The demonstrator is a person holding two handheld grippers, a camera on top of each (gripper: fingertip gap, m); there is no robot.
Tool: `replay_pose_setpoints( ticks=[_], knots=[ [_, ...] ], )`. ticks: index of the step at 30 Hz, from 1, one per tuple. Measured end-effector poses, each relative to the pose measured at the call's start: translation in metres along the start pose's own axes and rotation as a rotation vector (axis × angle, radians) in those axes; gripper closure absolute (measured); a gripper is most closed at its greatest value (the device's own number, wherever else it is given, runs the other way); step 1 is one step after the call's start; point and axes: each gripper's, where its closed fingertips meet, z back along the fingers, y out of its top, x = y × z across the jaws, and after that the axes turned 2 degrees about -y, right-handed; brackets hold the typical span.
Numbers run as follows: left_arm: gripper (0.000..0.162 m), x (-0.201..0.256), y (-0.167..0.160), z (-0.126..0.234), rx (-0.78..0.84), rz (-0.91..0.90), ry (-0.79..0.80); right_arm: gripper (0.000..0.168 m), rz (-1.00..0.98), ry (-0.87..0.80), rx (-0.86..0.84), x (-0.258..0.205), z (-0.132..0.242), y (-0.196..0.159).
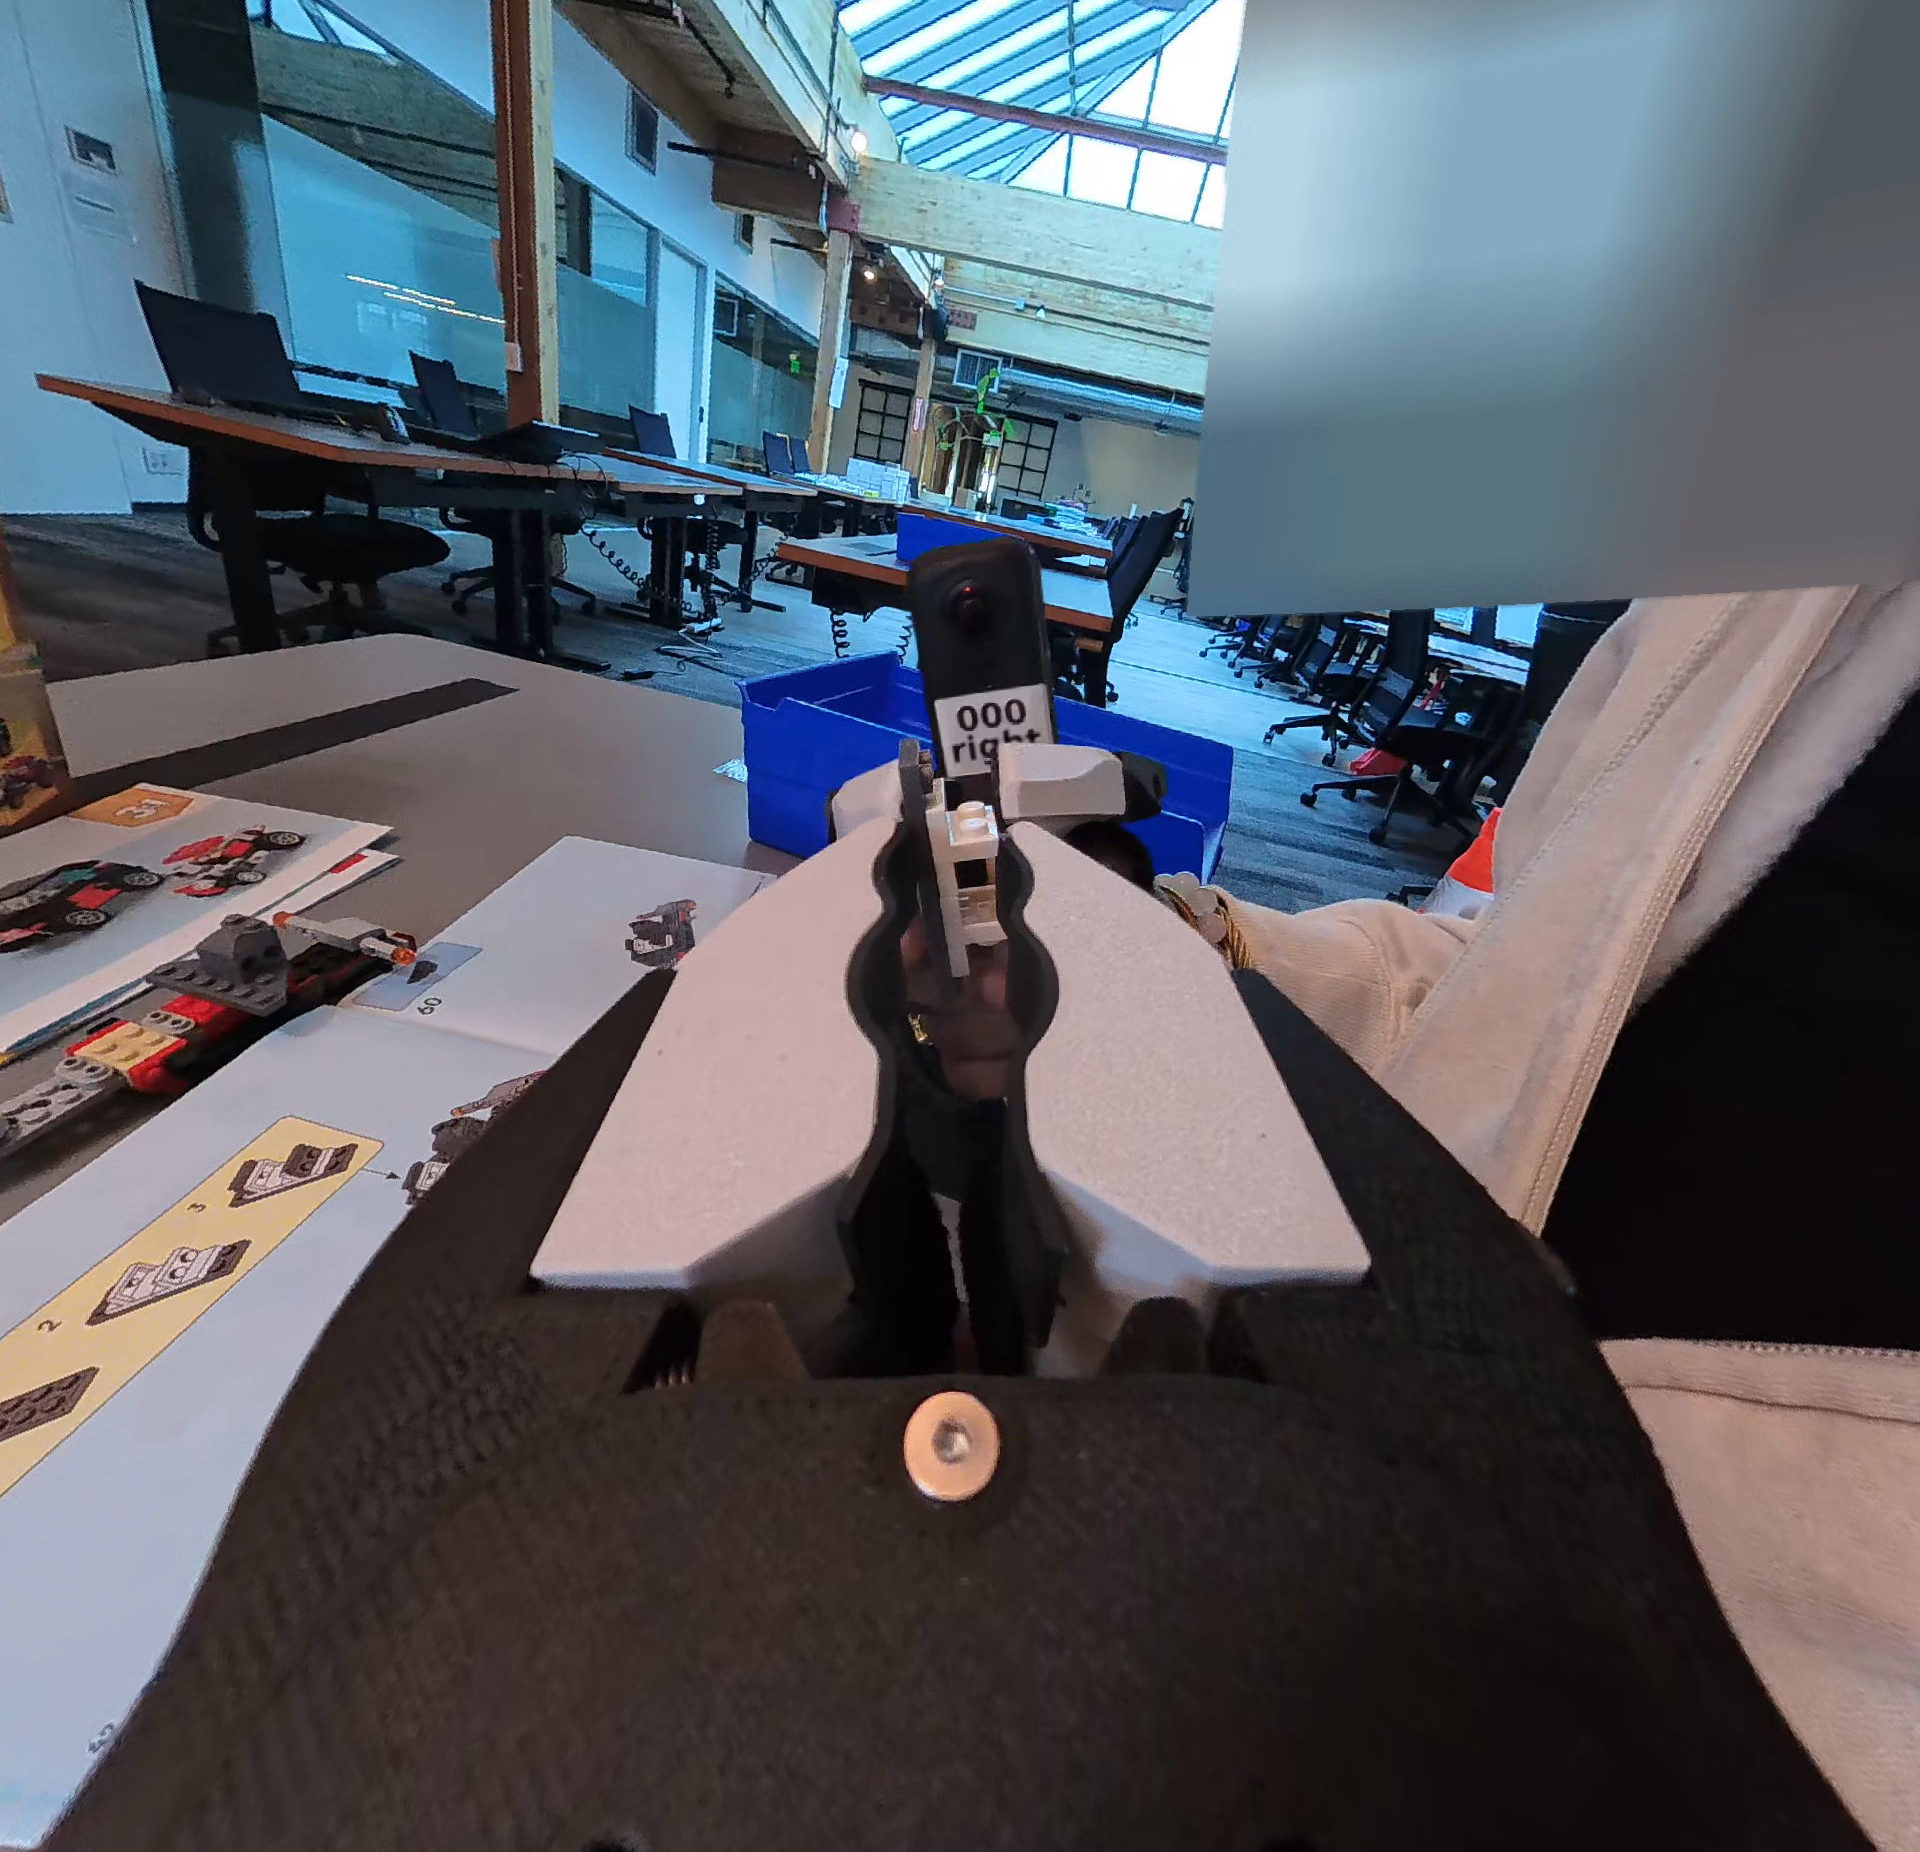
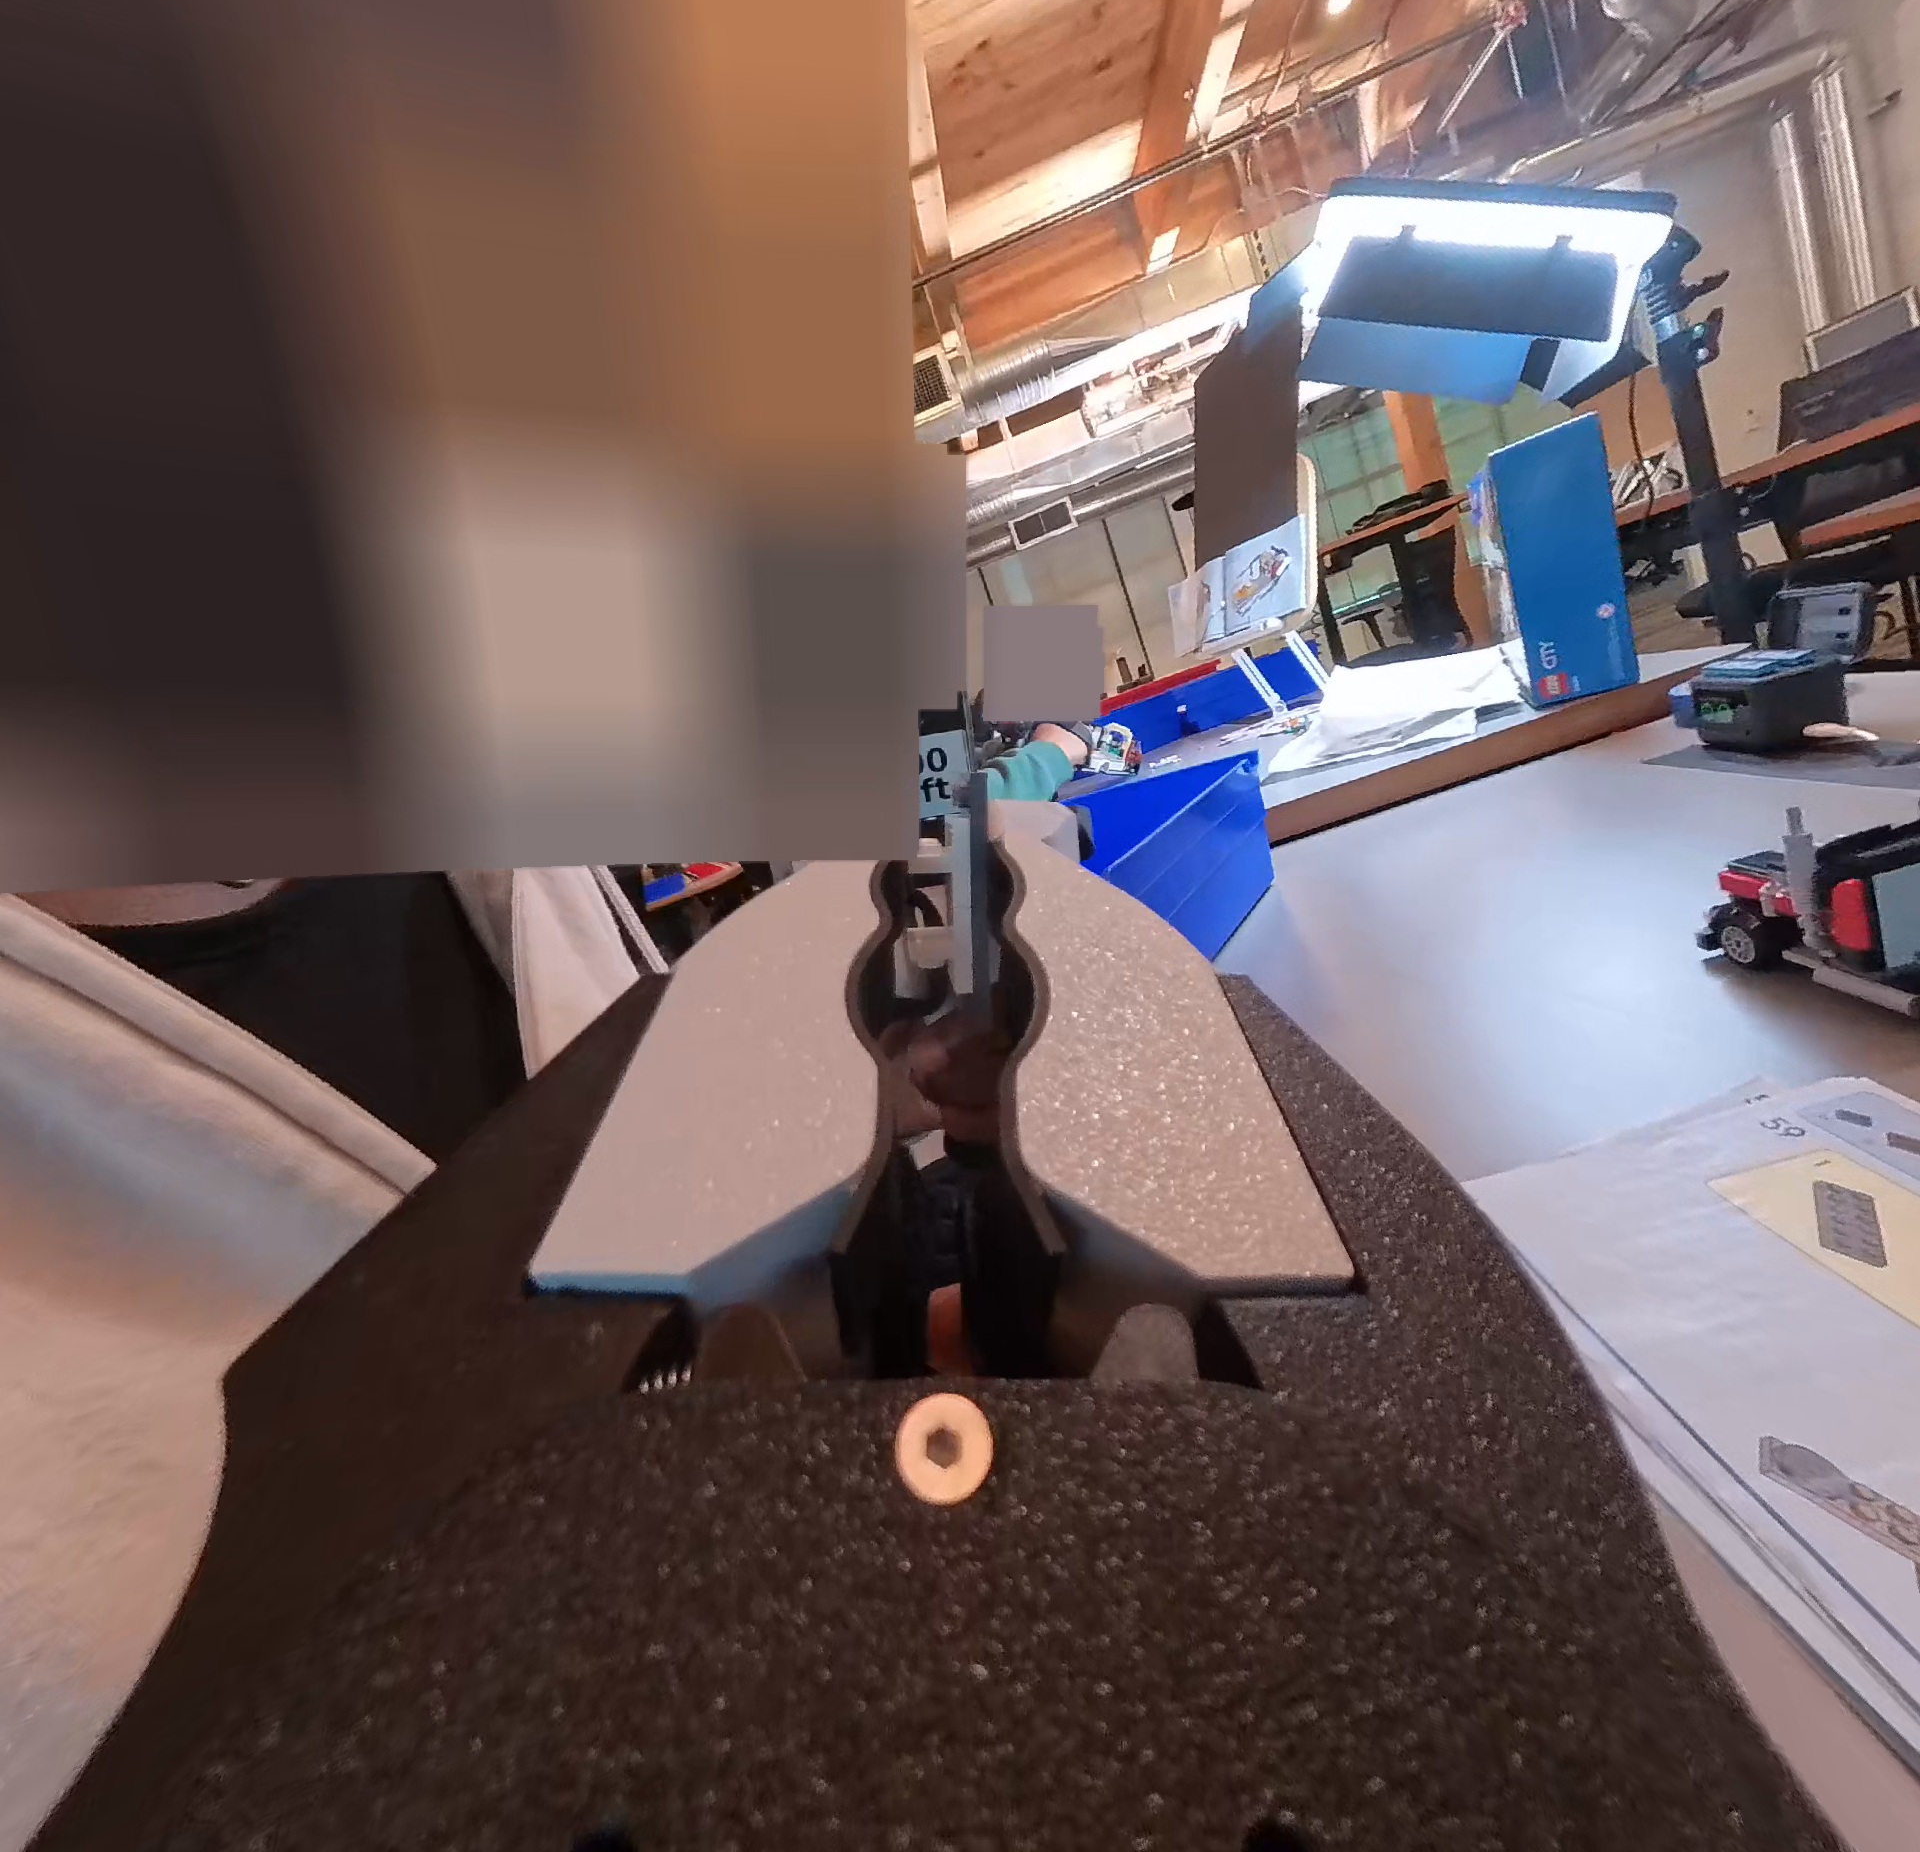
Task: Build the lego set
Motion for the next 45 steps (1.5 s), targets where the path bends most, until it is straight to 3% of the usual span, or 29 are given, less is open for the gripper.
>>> replay_pose_setpoints(
  ticks=[5, 9, 11, 12, 16, 19, 21, 24, 26, 27, 29, 31, 34, 36, 40, 43, 45],
  knots=[
    [0.147, -0.002, 0.002, 0.001, 0.038, 0.029, 0.01, 0.154, 0.042, -0.047, -0.04, 0.002, -0.002, -0.002],
    [0.146, -0.025, 0.012, 0.012, 0.366, 0.425, -0.024, 0.153, 0.104, -0.144, -0.052, 0.014, -0.006, 0.0],
    [0.147, -0.043, 0.022, 0.03, 0.604, 0.653, -0.06, 0.127, 0.229, -0.228, -0.09, 0.022, -0.008, 0.0],
    [0.147, -0.048, 0.024, 0.036, 0.692, 0.718, -0.076, 0.125, 0.322, -0.269, -0.117, 0.025, -0.009, -0.001],
    [0.146, -0.057, 0.034, 0.044, 0.87, 0.8, -0.087, 0.127, 0.764, -0.486, -0.172, 0.032, -0.02, -0.001],
    [0.147, -0.055, 0.04, 0.04, 0.896, 0.824, -0.144, 0.132, 0.936, -0.564, -0.192, 0.035, -0.029, 0.001],
    [0.147, -0.055, 0.038, 0.037, 0.885, 0.83, -0.138, 0.134, 0.975, -0.573, -0.205, 0.035, -0.033, 0.002],
    [0.147, -0.056, 0.031, 0.033, 0.872, 0.846, -0.112, 0.151, 1.042, -0.566, -0.263, 0.035, -0.033, -0.002],
    [0.146, -0.054, 0.026, 0.031, 0.823, 0.828, -0.105, 0.151, 1.026, -0.559, -0.273, 0.035, -0.028, -0.004],
    [0.14, -0.05, 0.025, 0.03, 0.785, 0.791, -0.118, 0.152, 0.971, -0.545, -0.265, 0.036, -0.025, -0.003],
    [0.111, -0.042, 0.022, 0.024, 0.647, 0.676, -0.132, 0.151, 0.8, -0.474, -0.217, 0.035, -0.016, 0.001],
    [0.101, -0.035, 0.015, 0.022, 0.459, 0.462, -0.11, 0.152, 0.551, -0.364, -0.183, 0.035, -0.006, 0.004],
    [0.102, -0.035, -0.004, 0.023, 0.147, 0.096, -0.012, 0.152, 0.146, -0.163, -0.188, 0.031, 0.009, 0.0],
    [0.105, -0.034, -0.014, 0.02, -0.01, -0.027, -0.007, 0.152, -0.011, -0.108, -0.231, 0.032, 0.017, -0.008],
    [0.116, -0.027, -0.025, 0.01, -0.114, -0.038, -0.069, 0.152, -0.086, -0.043, -0.291, 0.026, 0.021, -0.022],
    [0.142, -0.021, -0.036, 0.006, -0.145, -0.007, -0.128, 0.152, -0.064, -0.036, -0.326, 0.026, 0.021, -0.031],
    [0.145, -0.021, -0.045, 0.006, -0.179, -0.026, -0.133, 0.152, -0.055, -0.033, -0.351, 0.026, 0.024, -0.037]
  ],
)
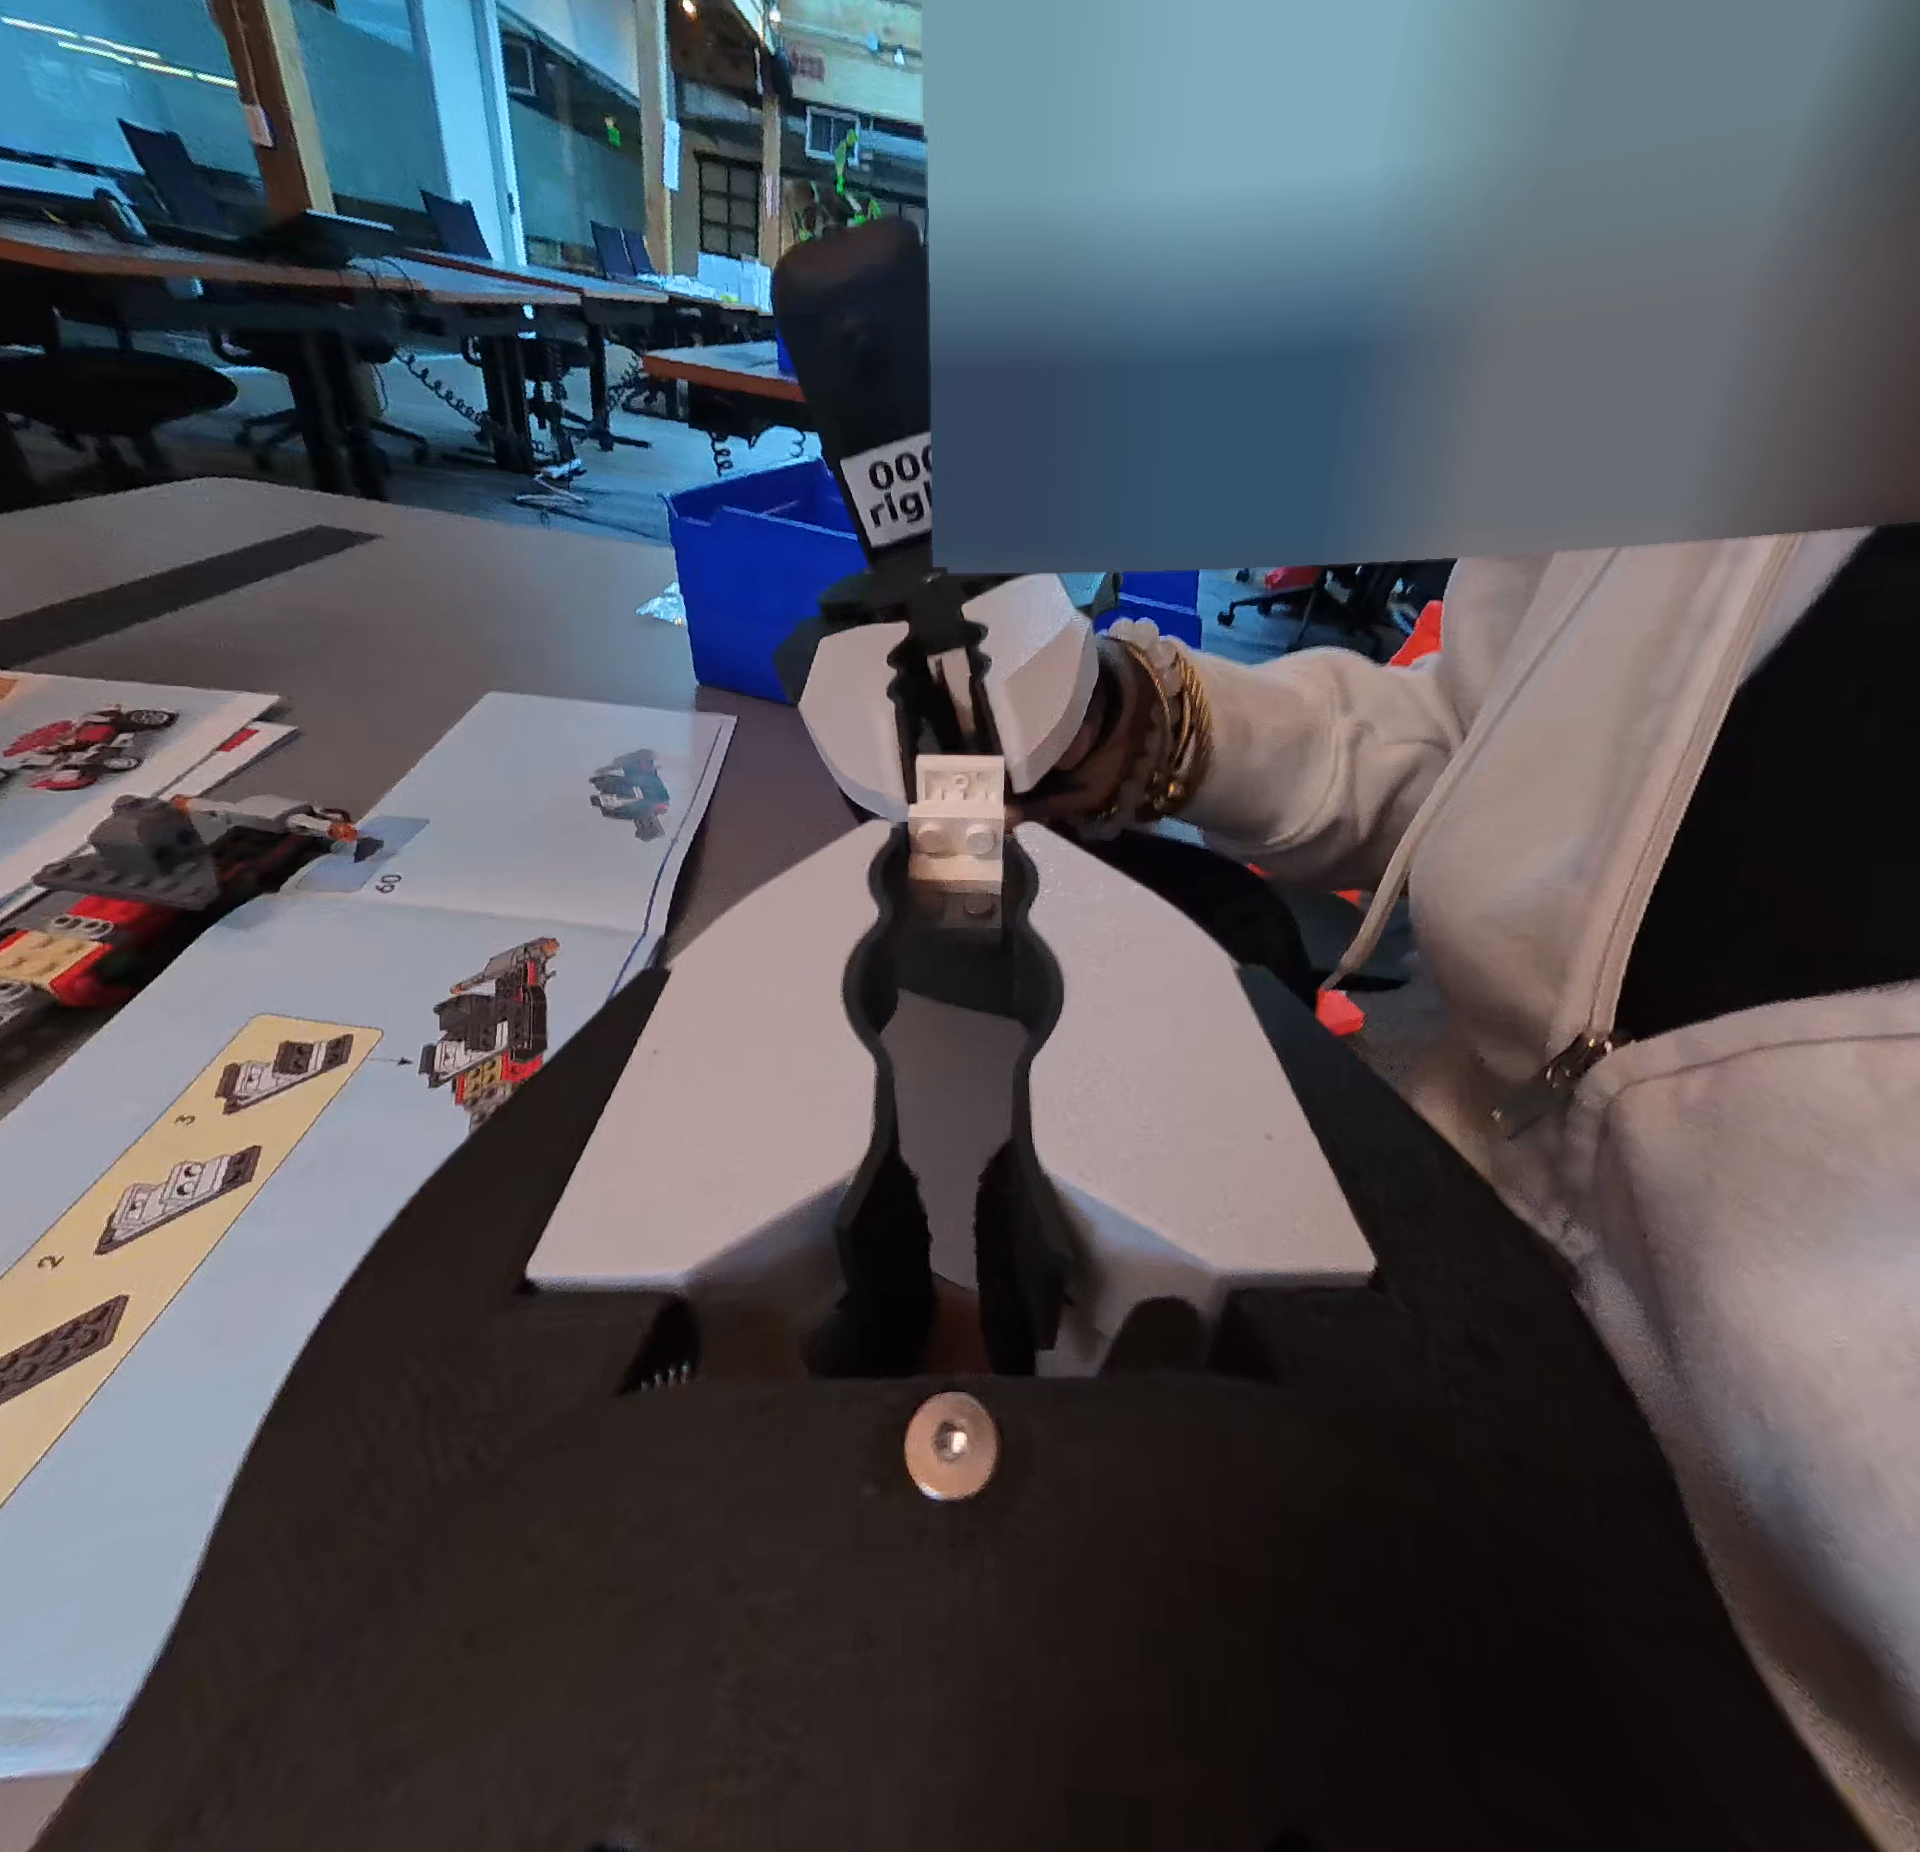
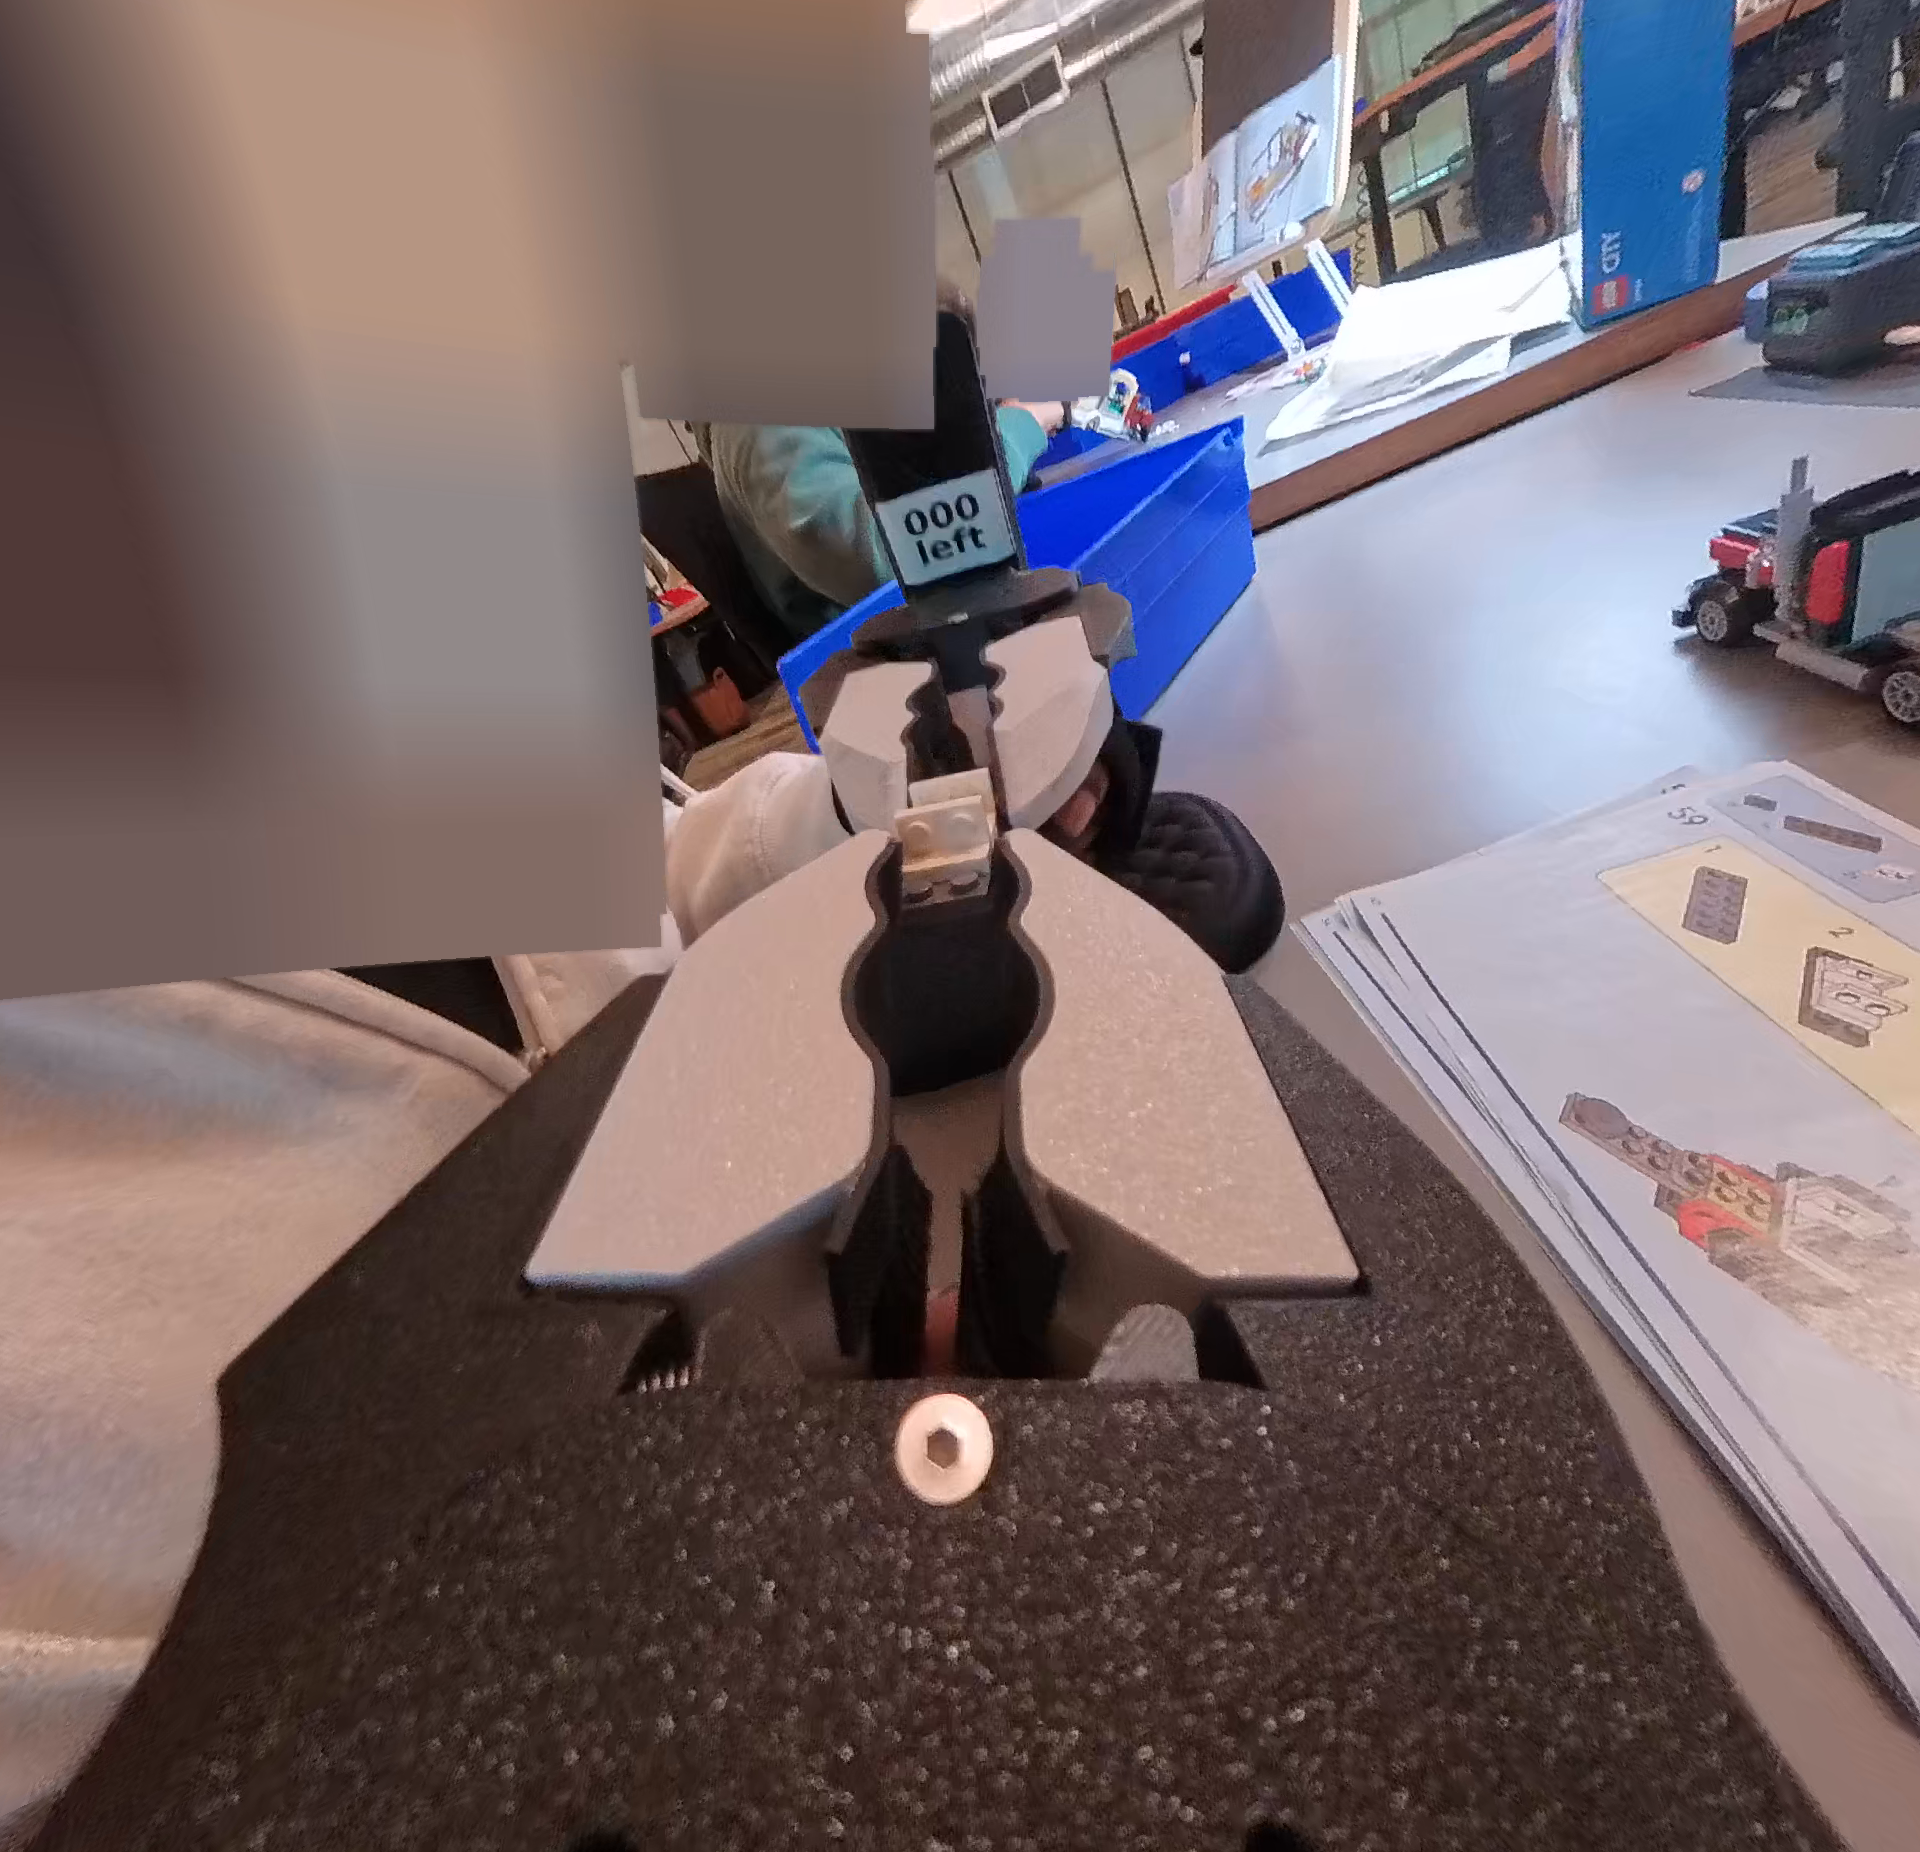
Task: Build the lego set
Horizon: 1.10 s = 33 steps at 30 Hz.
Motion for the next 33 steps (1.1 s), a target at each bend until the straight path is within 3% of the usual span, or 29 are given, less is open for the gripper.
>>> replay_pose_setpoints(
  ticks=[3, 7, 10, 14, 19, 21, 25, 30, 33],
  knots=[
    [0.145, -0.003, -0.01, -0.001, -0.048, -0.032, 0.024, 0.151, 0.08, -0.052, -0.076, 0.006, 0.002, -0.012],
    [0.145, -0.007, -0.012, -0.001, -0.072, -0.044, 0.041, 0.138, 0.314, -0.164, -0.2, 0.016, 0.005, -0.022],
    [0.145, -0.007, -0.013, -0.001, -0.077, -0.048, 0.035, 0.143, 0.45, -0.198, -0.289, 0.017, 0.003, -0.028],
    [0.145, -0.005, -0.025, -0.003, -0.162, -0.083, 0.035, 0.15, 0.471, -0.176, -0.302, 0.012, 0.0, -0.028],
    [0.144, -0.003, -0.054, -0.011, -0.377, -0.107, 0.016, 0.152, 0.48, -0.205, -0.496, 0.019, 0.009, -0.056],
    [0.132, -0.004, -0.055, -0.013, -0.399, -0.066, -0.008, 0.152, 0.467, -0.211, -0.532, 0.023, 0.01, -0.065],
    [0.117, -0.034, -0.026, -0.005, -0.249, -0.011, 0.082, 0.152, 0.426, -0.266, -0.699, 0.04, 0.016, -0.087],
    [0.117, -0.098, 0.014, 0.035, 0.054, -0.008, 0.468, 0.151, 0.407, -0.294, -0.843, 0.051, 0.016, -0.106],
    [0.117, -0.107, 0.02, 0.056, 0.166, 0.0, 0.551, 0.151, 0.408, -0.315, -0.866, 0.055, 0.015, -0.109]
  ],
)
